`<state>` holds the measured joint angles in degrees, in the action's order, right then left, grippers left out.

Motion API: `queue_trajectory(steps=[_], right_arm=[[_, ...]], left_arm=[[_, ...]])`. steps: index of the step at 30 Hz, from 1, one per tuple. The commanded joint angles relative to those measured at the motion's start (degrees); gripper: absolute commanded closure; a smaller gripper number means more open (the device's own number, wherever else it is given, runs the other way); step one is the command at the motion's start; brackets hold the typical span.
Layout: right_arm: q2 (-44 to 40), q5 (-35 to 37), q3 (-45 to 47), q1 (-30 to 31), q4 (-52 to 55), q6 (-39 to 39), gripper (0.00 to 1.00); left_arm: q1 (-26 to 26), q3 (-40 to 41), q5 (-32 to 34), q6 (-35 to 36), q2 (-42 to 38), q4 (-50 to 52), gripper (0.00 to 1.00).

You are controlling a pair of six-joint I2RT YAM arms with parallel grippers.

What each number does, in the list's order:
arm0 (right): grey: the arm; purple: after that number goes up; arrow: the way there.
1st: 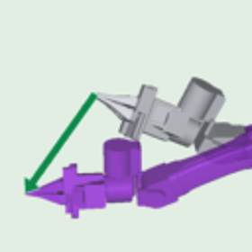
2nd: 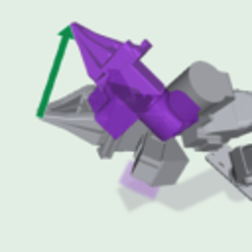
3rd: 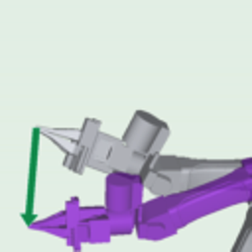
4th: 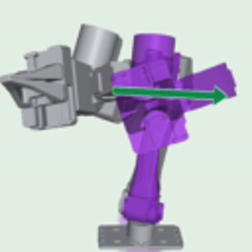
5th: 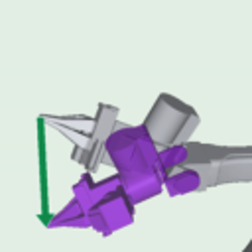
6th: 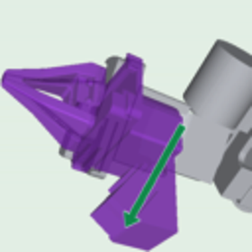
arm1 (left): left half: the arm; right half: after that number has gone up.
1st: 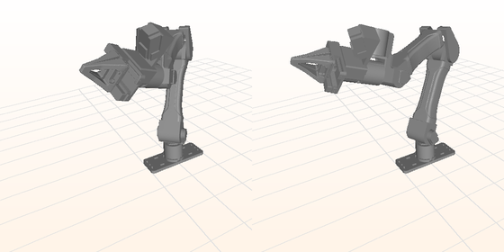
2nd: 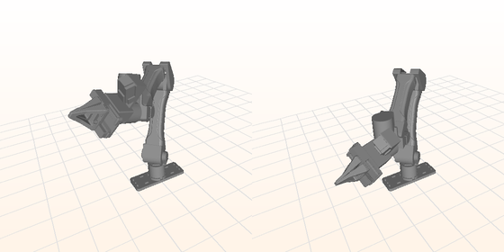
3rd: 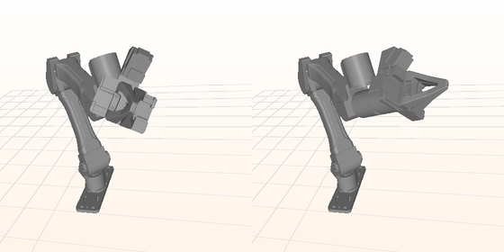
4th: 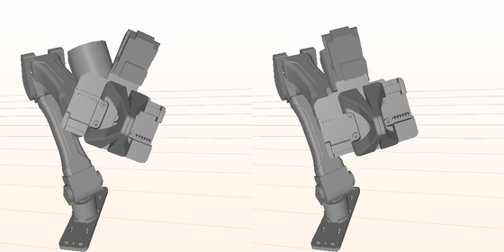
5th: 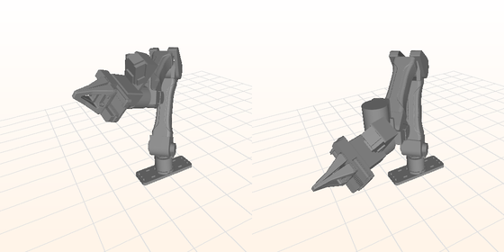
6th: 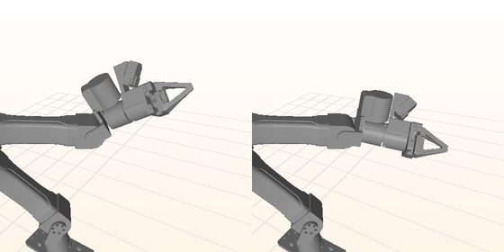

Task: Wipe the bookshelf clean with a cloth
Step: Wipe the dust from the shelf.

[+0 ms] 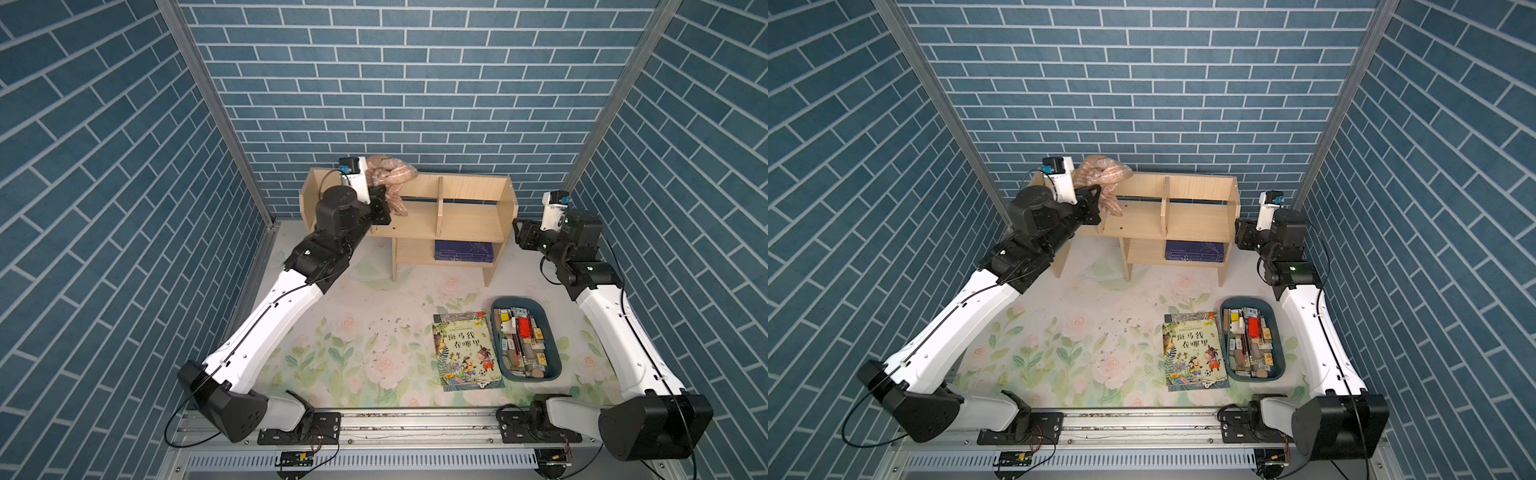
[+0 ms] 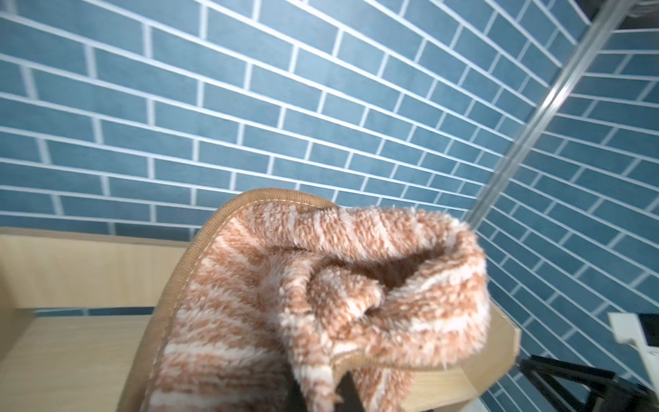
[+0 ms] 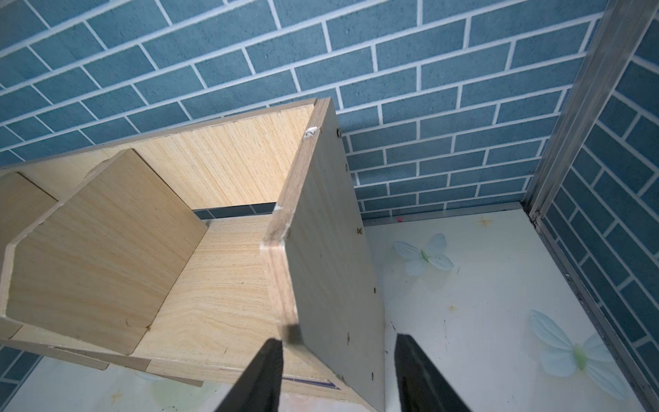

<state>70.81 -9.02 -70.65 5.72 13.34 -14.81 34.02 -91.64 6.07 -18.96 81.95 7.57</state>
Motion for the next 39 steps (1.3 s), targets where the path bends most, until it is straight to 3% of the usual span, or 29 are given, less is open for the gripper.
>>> queue_trajectory(steps=[1, 8, 19, 24, 27, 30, 34, 39], right_arm=[[0.4, 1.6, 0.1, 0.4, 0.1, -1.4, 0.44], [2.3, 1.1, 0.0, 0.4, 0.4, -1.1, 0.39], [4.6, -0.1, 0.1, 0.4, -1.0, -0.9, 0.49], [5.7, -0.4, -0.5, 0.8, -1.2, -1.1, 0.50], [5.8, 0.0, -0.6, 0.9, -1.1, -1.2, 0.59], [5.7, 0.3, -0.8, 0.9, -0.9, -1.3, 0.80], [5.7, 0.4, -1.5, 0.9, -0.1, -1.1, 0.97], [5.3, 0.4, -1.6, 0.9, 0.2, -0.8, 1.00]], left_arm=[[2.1, -1.5, -2.2, 0.7, 5.3, -0.8, 1.00], [2.4, -4.2, -1.5, -2.5, 15.6, -0.8, 1.00], [2.4, -1.8, 6.7, -5.9, 20.7, 1.8, 1.00], [2.2, -8.8, 10.8, -6.3, 24.8, 5.2, 1.00], [2.4, -14.6, 11.0, -6.7, 28.4, 7.5, 1.00], [2.6, -19.0, 9.4, -6.3, 31.7, 9.4, 1.00], [4.2, -19.6, 9.1, -5.2, 32.7, 10.0, 1.00], [4.9, -13.4, 10.8, -5.6, 28.6, 7.7, 1.00]])
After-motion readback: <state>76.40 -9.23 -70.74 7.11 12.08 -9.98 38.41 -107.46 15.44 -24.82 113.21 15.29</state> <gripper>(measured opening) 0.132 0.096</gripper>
